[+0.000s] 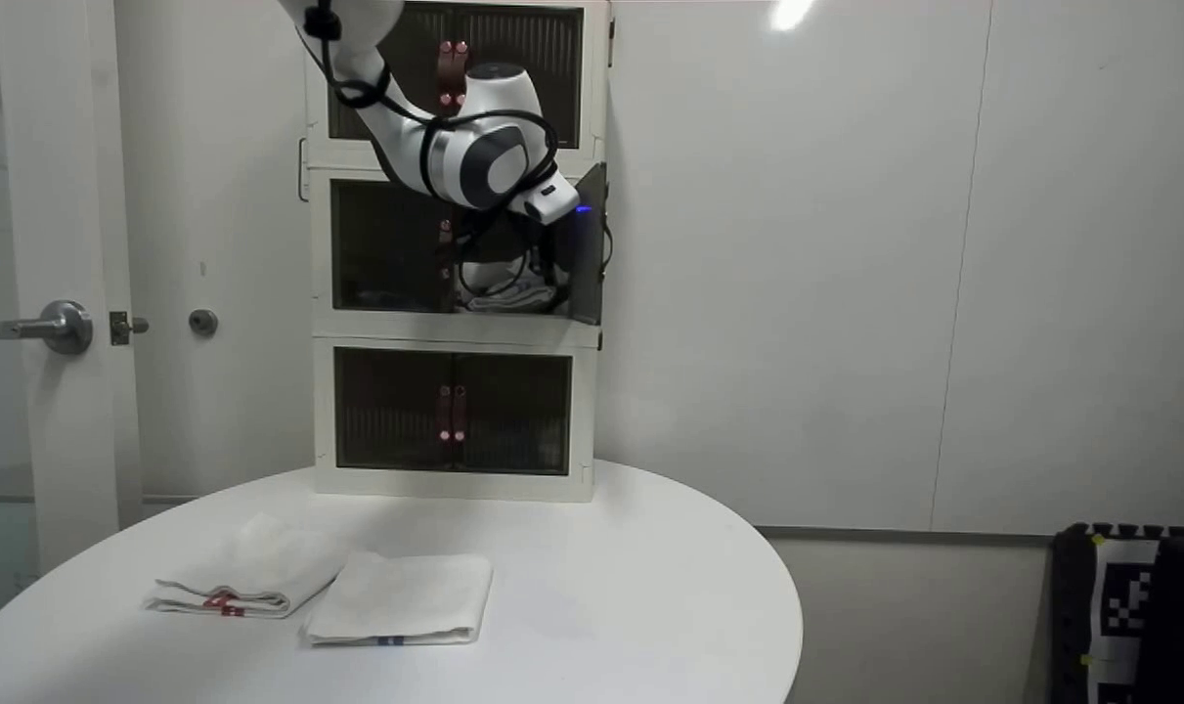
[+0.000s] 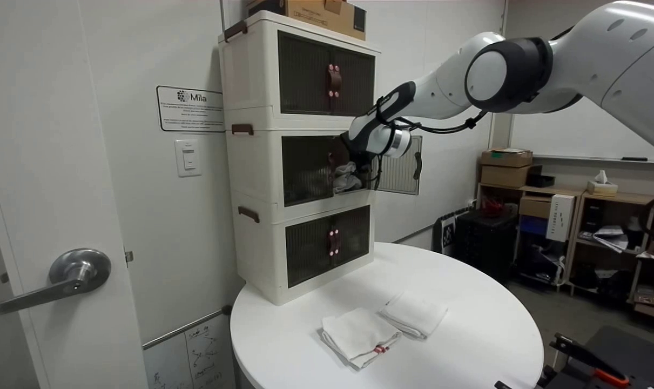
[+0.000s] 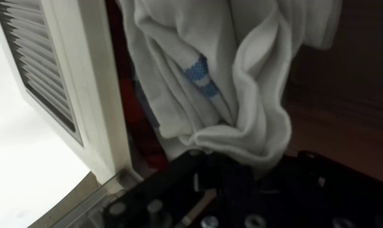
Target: Take the hand towels out of the middle compartment
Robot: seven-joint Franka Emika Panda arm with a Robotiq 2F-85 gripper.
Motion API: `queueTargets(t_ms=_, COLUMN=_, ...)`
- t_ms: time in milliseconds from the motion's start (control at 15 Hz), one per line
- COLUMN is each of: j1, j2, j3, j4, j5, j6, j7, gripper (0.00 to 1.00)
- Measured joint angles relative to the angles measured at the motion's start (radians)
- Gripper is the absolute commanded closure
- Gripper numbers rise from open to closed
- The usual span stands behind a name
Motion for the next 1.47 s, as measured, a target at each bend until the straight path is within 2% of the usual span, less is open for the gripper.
queueTargets(t_ms=333, j1=0.031, j2=-0.043, j3=-0.045, j4=-0.033, j5=-0.004, j6=-0.064, j7=-0.012, gripper=0.89)
queueTargets(t_ms=867, j1=0.054, j2=-0.174, j3=-0.039, j4=-0.142, j5=-0.004, j6=-0.161, j7=-0.020, gripper=0.88)
queueTargets(t_ms=1467, j1=0.060, j2=-0.267, j3=-0.044, j4=-0.271, j5=-0.002, j6=-0.161, j7=-0.011, gripper=0.89)
